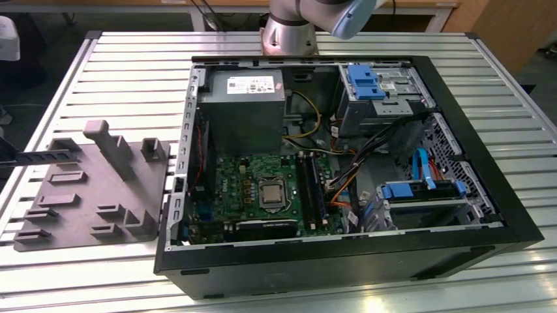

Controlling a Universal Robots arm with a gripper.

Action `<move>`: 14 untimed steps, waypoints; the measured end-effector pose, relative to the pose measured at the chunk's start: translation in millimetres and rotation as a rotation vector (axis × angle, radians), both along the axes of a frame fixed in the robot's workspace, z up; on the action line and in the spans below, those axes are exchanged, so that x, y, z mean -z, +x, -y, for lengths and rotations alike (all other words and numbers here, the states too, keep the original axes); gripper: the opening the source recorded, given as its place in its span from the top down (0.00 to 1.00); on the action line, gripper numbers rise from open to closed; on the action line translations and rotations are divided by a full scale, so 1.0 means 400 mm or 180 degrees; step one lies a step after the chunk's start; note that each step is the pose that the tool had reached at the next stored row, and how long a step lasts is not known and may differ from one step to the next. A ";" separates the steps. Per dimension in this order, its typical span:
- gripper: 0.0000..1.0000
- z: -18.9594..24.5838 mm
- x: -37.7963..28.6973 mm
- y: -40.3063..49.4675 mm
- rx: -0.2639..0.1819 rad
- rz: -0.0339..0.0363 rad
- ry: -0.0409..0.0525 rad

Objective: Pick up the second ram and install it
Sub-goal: 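Pick up the second ram and move it above second insertion slot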

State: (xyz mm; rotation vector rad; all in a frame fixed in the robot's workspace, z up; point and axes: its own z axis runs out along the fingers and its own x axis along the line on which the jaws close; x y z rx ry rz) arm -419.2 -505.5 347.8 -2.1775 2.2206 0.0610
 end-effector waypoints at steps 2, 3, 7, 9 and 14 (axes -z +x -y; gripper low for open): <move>0.88 0.000 -0.004 0.000 0.0000 0.0000 0.0000; 0.88 0.000 -0.006 0.000 0.0000 0.0000 0.0000; 0.88 0.000 -0.015 0.000 0.0000 0.0000 0.0000; 0.88 0.000 -0.020 0.000 0.0000 0.0001 0.0000; 0.88 0.000 -0.029 0.000 0.0000 0.0002 0.0002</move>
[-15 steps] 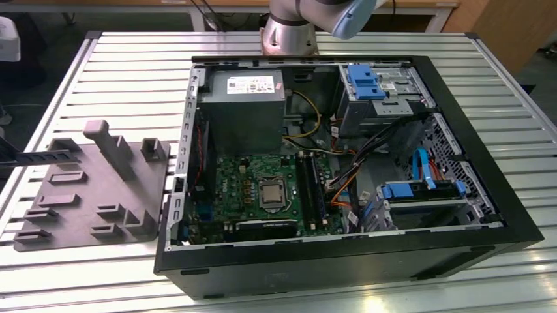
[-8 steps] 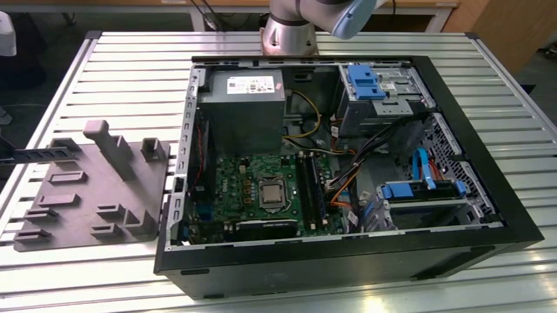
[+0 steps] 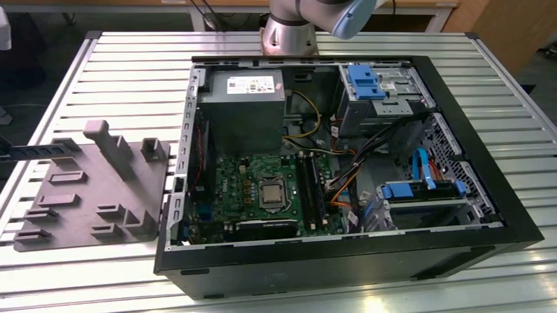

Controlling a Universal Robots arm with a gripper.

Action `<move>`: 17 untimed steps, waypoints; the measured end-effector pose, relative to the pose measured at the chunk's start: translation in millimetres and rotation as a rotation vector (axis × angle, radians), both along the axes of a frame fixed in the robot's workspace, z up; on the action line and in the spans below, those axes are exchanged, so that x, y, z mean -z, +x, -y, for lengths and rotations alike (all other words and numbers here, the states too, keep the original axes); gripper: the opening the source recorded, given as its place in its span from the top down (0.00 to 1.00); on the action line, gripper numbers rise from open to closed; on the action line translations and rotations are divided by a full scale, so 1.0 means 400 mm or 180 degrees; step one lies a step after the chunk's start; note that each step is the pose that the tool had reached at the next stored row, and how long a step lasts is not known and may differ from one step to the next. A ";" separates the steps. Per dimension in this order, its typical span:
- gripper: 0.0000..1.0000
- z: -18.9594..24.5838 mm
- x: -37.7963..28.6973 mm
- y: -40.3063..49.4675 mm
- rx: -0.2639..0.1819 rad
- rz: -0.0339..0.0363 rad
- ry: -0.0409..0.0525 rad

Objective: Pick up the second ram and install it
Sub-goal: 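Pick up the second ram and move it above second insertion slot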

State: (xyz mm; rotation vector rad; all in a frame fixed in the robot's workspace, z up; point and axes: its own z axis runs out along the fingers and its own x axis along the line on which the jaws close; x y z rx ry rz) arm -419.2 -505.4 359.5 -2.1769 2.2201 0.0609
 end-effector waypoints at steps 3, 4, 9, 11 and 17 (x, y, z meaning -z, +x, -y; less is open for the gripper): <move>0.88 0.000 -0.006 0.000 0.0000 0.0001 0.0000; 0.88 0.000 -0.008 0.000 0.0000 0.0001 0.0000; 0.88 0.000 -0.016 0.000 0.0000 0.0002 0.0000; 0.88 0.000 -0.019 0.000 0.0000 0.0003 0.0000; 0.88 0.000 -0.031 0.000 0.0000 0.0003 0.0003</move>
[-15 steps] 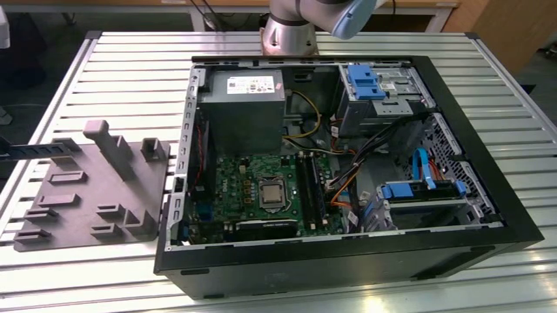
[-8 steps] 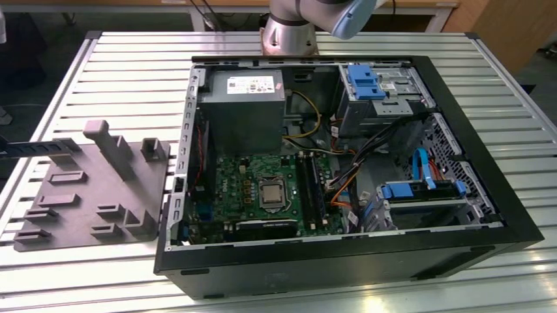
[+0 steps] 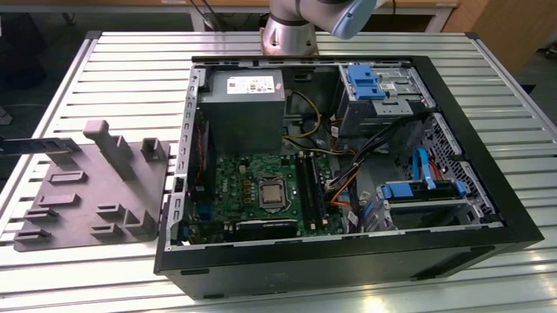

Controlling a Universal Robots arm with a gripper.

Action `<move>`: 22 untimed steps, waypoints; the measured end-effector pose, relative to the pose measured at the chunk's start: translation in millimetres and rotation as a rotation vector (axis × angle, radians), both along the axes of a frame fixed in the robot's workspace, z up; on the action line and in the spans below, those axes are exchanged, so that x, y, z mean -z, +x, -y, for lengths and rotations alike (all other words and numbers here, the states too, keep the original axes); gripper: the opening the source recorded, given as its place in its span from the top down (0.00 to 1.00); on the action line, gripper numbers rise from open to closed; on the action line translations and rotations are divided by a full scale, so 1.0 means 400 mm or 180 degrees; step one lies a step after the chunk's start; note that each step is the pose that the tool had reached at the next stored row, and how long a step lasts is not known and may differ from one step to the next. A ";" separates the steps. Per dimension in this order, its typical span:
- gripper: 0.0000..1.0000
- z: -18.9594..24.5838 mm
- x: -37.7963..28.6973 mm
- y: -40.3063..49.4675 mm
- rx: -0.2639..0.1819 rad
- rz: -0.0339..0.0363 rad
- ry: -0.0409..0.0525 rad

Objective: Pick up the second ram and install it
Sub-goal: 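Pick up the second ram and move it above second insertion slot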

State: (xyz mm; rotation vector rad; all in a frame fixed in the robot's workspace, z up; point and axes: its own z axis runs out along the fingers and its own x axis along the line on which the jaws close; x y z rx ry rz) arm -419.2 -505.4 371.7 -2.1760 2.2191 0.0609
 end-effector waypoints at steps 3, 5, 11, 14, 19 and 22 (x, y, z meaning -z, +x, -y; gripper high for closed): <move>0.88 0.000 -0.007 0.000 0.0000 0.0001 0.0001; 0.88 0.000 -0.014 0.000 0.0000 0.0002 0.0003; 0.88 0.000 -0.030 0.000 0.0000 0.0005 0.0008; 0.88 0.000 -0.038 0.000 0.0000 0.0006 0.0009; 0.88 0.000 -0.049 0.000 0.0000 0.0008 0.0010; 0.88 0.000 -0.056 0.000 0.0000 0.0009 0.0015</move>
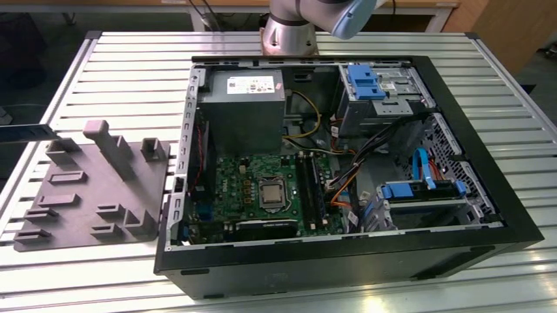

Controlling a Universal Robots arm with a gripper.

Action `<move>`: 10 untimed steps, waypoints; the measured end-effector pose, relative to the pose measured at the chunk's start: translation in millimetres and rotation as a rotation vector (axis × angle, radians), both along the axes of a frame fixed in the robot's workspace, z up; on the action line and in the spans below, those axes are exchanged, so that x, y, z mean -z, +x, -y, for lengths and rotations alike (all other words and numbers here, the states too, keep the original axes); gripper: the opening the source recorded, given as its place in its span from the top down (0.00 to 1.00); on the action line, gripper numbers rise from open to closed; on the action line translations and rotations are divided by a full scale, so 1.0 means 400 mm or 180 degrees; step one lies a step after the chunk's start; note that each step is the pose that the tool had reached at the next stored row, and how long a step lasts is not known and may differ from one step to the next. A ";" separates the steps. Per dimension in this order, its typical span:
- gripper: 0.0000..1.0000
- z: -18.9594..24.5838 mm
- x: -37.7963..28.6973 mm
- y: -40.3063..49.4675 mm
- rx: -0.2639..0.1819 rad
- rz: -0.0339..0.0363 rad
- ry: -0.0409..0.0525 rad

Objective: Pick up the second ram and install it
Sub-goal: 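Pick up the second ram and move it above second insertion slot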

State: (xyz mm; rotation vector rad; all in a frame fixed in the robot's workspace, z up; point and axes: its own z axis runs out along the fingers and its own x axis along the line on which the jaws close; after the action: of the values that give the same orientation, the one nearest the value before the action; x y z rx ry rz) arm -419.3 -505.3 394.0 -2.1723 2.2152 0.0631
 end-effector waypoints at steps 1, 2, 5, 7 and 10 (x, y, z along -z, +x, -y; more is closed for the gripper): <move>0.88 0.000 -0.002 0.000 0.0000 0.0000 0.0001; 0.88 0.000 -0.004 0.000 0.0000 0.0000 0.0003; 0.88 0.000 -0.012 0.000 0.0000 0.0000 0.0006; 0.88 0.000 -0.017 0.000 0.0000 0.0001 0.0008; 0.88 0.000 -0.026 0.000 0.0000 0.0002 0.0010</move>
State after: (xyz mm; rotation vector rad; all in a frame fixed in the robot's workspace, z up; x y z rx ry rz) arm -419.2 -505.3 404.3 -2.1705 2.2132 0.0658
